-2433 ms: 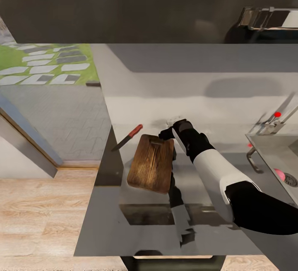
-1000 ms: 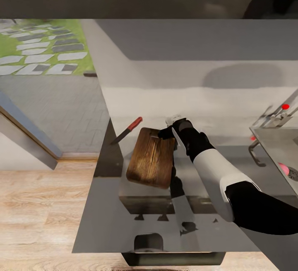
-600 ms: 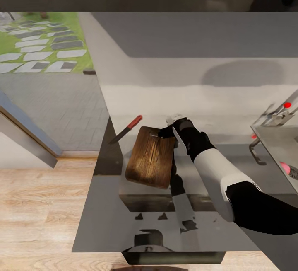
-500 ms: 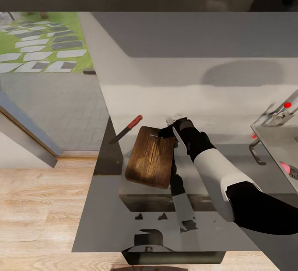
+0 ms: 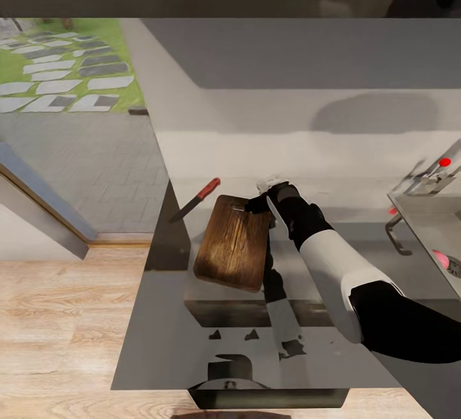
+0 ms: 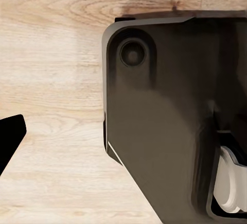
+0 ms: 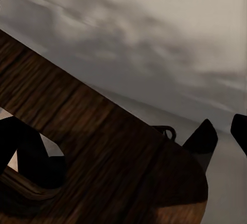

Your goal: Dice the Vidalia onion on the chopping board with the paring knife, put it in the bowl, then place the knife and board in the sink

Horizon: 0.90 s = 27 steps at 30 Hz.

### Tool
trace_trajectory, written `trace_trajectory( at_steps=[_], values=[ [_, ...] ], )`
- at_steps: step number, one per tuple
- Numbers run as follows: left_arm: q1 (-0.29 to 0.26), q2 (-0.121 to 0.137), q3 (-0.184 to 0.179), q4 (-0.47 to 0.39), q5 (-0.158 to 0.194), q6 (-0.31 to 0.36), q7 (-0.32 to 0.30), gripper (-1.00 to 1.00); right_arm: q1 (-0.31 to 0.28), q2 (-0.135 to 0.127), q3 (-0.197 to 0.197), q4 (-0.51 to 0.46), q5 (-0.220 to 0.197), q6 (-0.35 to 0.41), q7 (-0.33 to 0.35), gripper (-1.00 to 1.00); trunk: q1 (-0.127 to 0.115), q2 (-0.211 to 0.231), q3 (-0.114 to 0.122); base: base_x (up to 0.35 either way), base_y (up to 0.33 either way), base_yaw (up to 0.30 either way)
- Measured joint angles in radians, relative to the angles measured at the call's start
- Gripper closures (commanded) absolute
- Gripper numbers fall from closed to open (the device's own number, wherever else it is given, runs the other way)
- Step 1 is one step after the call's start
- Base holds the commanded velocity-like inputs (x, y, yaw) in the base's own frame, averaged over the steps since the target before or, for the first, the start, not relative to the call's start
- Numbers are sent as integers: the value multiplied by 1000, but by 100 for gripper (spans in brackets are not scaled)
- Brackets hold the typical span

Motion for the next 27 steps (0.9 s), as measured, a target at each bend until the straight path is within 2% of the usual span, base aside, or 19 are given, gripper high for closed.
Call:
trace_trajectory(
  at_steps=[20,27],
  values=[
    [0,0,0,0,0,0,0,-100,1,0,0,-4,10,2,0,100,0,0,0,0,0,0],
    [0,0,0,0,0,0,-1,-100,1,3,1,10,24,1,-3,100,0,0,8,-8,0,0]
  ],
)
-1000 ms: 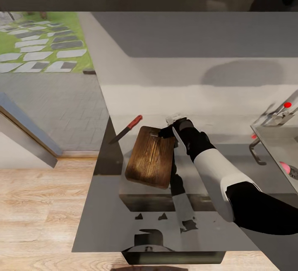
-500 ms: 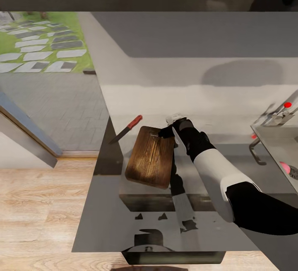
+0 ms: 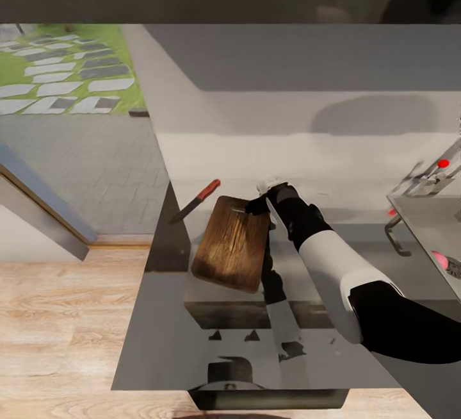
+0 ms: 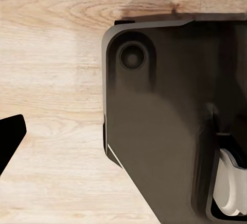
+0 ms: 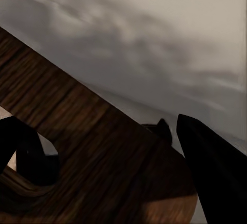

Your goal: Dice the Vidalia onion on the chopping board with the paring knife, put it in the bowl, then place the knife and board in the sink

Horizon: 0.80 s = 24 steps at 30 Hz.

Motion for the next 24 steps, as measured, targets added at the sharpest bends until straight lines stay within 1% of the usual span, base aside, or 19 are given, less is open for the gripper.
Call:
trace_trajectory(
  at_steps=[6,8,12,15,24],
  values=[
    [0,0,0,0,0,0,0,-100,0,0,2,18,-4,1,0,100,0,0,9,-98,0,0],
    [0,0,0,-1,0,0,0,-100,0,0,14,21,-1,0,0,100,0,0,13,-25,0,0],
    [0,0,0,-1,0,0,0,-100,0,0,55,22,-15,1,1,100,0,0,19,-9,0,0],
    [0,0,0,0,0,0,0,-100,0,0,67,22,-15,1,1,100,0,0,24,-2,0,0],
    [0,0,0,0,0,0,0,-100,1,0,75,21,-1,0,0,100,0,0,38,0,0,0]
  ],
)
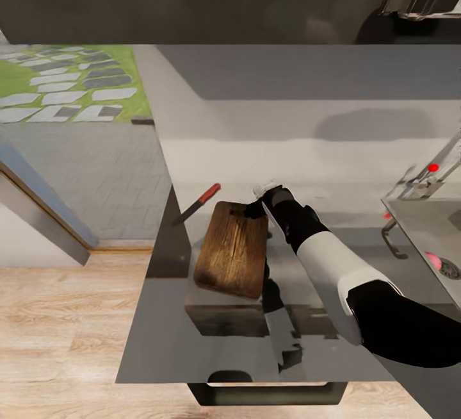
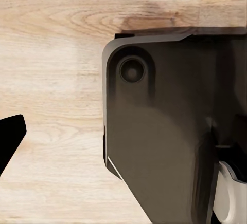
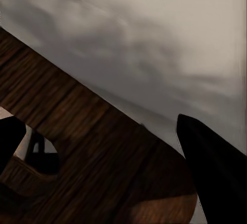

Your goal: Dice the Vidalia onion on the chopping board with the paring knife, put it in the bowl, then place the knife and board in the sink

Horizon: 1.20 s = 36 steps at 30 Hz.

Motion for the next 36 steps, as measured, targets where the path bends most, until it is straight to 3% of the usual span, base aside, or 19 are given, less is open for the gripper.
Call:
trace_trajectory(
  at_steps=[22,32,35,36],
  values=[
    [0,-3,-1,5,0,0,0,-100,0,-11,-8,-14,0,10,2,100,0,0,35,-2,0,0],
    [0,-5,-1,5,0,0,0,-100,0,-12,-18,-17,-1,43,-1,100,0,0,51,-123,0,0],
    [0,-5,-1,5,0,0,0,-100,0,-12,-64,-20,0,47,-1,100,0,0,55,-152,-2,0],
    [0,-5,-1,5,0,0,0,-100,0,-13,-107,-21,-2,48,-2,100,0,0,57,-153,-25,0]
  ],
)
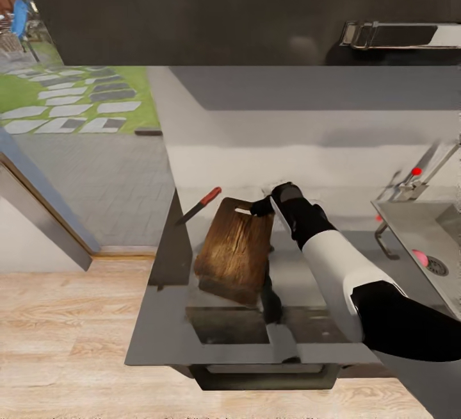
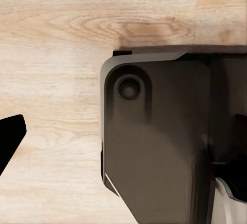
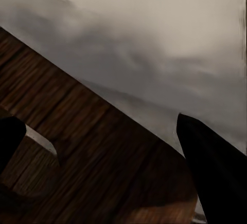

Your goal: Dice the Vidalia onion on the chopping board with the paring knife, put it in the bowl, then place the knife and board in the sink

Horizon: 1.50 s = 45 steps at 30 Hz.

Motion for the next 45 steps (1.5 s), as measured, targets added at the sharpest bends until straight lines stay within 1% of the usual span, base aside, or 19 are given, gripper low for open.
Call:
trace_trajectory(
  at_steps=[3,4,5,7,8,11,13,15,17,19,21,22,26,32,33,38,41,43,45],
  values=[
    [0,0,0,0,0,0,0,-100,0,-14,-74,-1,2,1,-1,100,0,0,5,-150,-49,0],
    [0,0,0,0,0,0,0,-100,0,-42,-131,-3,-19,2,-1,100,0,0,6,-129,-44,0],
    [0,0,0,0,0,1,0,-100,0,-53,-136,-3,36,-1,-4,100,0,0,8,-121,-35,0],
    [1,0,0,1,0,0,0,-100,0,-70,-149,-22,-10,2,-5,100,0,0,11,-53,-13,0],
    [1,0,0,1,0,0,0,-100,0,-74,-148,-27,18,1,-7,100,0,0,12,-30,-7,0],
    [0,0,0,2,0,0,0,-100,0,-84,-167,-45,8,2,-27,100,0,0,15,-12,-3,0],
    [0,0,0,2,0,0,0,-100,0,-86,-196,-48,5,3,-45,100,0,0,16,-4,-1,0],
    [0,0,0,2,0,0,0,-100,0,-87,-255,-51,18,2,-80,100,0,0,17,-2,0,0],
    [1,0,-1,2,0,1,0,-100,0,-87,-324,-52,26,2,-176,100,0,0,17,0,0,0],
    [0,0,-1,2,0,1,1,-100,0,-83,-343,-52,11,1,-262,100,0,0,17,0,0,0],
    [1,-1,-1,1,0,1,1,-100,1,-83,-352,-52,23,2,-359,100,0,0,17,0,0,0],
    [0,-1,-1,2,0,1,1,-100,1,-82,-354,-52,1,-3,-368,100,0,0,17,0,0,0],
    [0,-2,-1,2,0,1,1,-100,0,-84,-386,-56,0,-5,-407,100,0,0,17,-69,-37,0],
    [1,-2,-1,2,1,1,2,-100,0,-82,-545,-120,0,-10,-505,100,0,0,17,-222,-163,0],
    [0,-2,-1,2,1,1,2,-100,0,-82,-556,-137,17,-5,-524,100,0,0,17,-253,-195,0],
    [0,-3,-2,3,1,1,3,-100,1,-80,-578,-173,-23,-8,-559,100,0,0,17,-258,-201,0],
    [0,-3,-2,3,1,1,3,-100,1,-80,-610,-177,-37,-7,-582,100,0,0,17,-253,-204,0],
    [0,-3,-3,3,1,1,3,-100,1,-78,-657,-176,-34,-6,-631,100,0,0,17,-108,-92,0],
    [0,-3,-3,3,1,1,3,-100,1,-71,-677,-175,-52,-13,-670,100,0,0,17,-48,-41,0]
  ],
)
